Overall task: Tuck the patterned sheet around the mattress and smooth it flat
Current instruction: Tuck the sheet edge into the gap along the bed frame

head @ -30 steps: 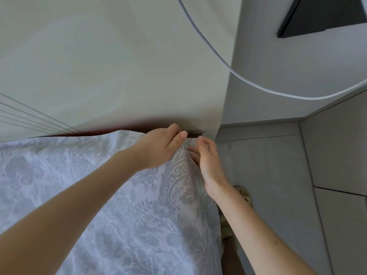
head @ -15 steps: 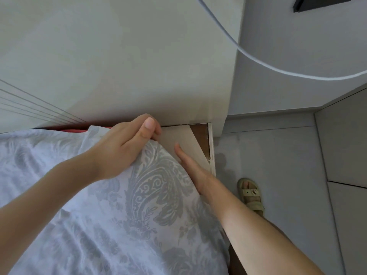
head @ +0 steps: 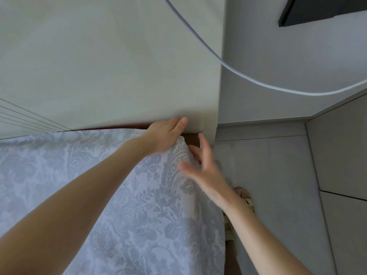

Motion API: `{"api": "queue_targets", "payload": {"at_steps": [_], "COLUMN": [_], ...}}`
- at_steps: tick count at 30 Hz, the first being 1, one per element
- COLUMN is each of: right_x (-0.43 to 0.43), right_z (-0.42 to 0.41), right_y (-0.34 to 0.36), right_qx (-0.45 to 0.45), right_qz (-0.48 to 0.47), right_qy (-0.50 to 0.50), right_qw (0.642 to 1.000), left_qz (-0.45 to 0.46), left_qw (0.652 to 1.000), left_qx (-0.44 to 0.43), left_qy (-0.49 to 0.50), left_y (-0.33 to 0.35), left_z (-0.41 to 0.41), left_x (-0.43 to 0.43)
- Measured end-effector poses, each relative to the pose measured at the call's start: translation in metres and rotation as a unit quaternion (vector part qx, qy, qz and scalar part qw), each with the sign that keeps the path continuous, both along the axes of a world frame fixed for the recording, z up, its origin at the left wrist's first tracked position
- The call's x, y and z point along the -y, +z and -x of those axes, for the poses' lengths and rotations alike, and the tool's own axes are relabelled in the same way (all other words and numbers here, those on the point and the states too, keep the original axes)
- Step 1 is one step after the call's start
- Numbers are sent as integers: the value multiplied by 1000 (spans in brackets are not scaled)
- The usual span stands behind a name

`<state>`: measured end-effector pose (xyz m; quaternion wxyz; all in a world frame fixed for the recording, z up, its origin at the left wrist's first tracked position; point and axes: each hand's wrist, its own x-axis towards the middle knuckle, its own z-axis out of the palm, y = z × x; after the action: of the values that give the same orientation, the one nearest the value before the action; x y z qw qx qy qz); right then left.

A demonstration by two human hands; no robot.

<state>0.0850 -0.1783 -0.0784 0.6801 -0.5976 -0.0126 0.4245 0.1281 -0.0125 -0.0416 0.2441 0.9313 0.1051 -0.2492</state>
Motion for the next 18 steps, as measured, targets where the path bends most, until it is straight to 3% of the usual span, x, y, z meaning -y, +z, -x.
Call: {"api": "queue_targets", "payload": {"at_steps": [3,7,8,10,12,15,18], "right_x": [-27,-26,-24,-24,-24,-21,-19], "right_z": [5,-9,-12,-15,-17,-21,-26], "right_y": [-3,-21,-24,-27,-28,-32,-40], "right_qx": [99,39,26,24,19,10,-8], "right_qz": [70,45,40,40,45,50,50], "right_qy": [32,19,20,22,18,13,5], "right_qw": [992,998,999,999,999,999,999], "left_qz": [-10,27,65,73,-44,-178,-153], "left_qw": [1000,999,997,984,963,968,980], "left_qx": [-8,-19,9,150,255,135,42], "left_qy": [-4,23,36,60,82,111,124], "left_y": [-3,5,11,25,27,1,-29], "left_z": [-2,0,7,29,56,77,68], "left_x": [1,-2,-5,-16,-37,-69,-79]}}
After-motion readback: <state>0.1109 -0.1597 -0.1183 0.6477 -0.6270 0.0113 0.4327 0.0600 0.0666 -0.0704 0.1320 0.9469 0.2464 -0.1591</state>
